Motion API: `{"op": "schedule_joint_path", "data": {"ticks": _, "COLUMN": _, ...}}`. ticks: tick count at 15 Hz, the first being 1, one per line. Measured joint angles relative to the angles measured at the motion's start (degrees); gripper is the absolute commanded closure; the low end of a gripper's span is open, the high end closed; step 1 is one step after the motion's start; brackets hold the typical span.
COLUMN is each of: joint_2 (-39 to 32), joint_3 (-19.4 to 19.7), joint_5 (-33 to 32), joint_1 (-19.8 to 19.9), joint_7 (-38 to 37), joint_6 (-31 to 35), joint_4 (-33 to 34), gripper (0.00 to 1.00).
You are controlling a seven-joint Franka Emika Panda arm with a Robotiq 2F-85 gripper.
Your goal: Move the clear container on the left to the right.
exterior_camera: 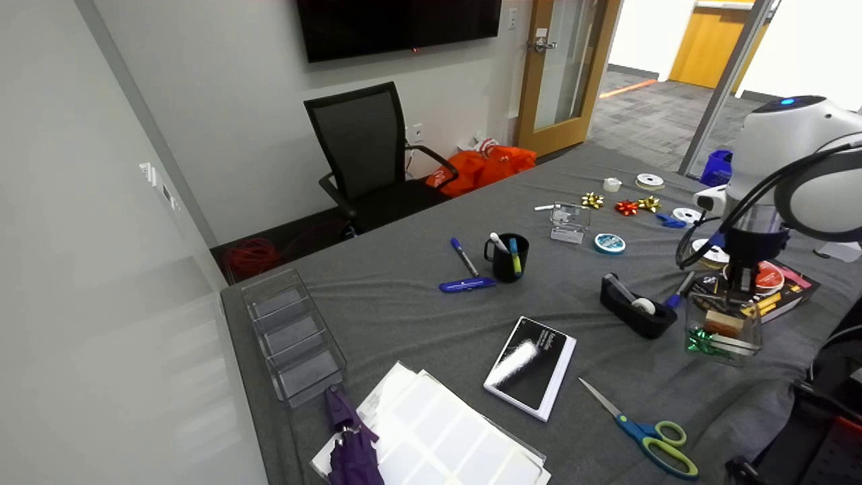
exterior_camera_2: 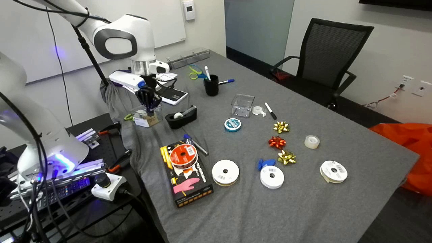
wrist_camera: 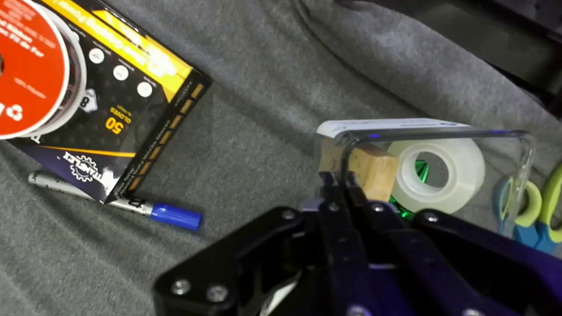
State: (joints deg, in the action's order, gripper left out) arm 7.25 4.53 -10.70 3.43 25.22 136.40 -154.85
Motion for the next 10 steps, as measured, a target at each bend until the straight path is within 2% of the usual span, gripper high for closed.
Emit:
{"op": "schedule_joint_path", "data": {"ticks": 4, "joint_2": -0.2, "joint_3": 2.4, "joint_5": -2.8, "joint_1": 0.3, "joint_7": 3.2, "joint_6": 2.6, "joint_4": -2.1, "gripper": 0.99}}
{"op": "schedule_joint_path", "data": {"ticks": 10, "joint_2": -2.1, "joint_3": 4.3, "joint_5": -1.0, "joint_1": 0.3, "joint_7": 4.2, "joint_6": 11.4, "joint_4": -3.3, "gripper": 0.99}}
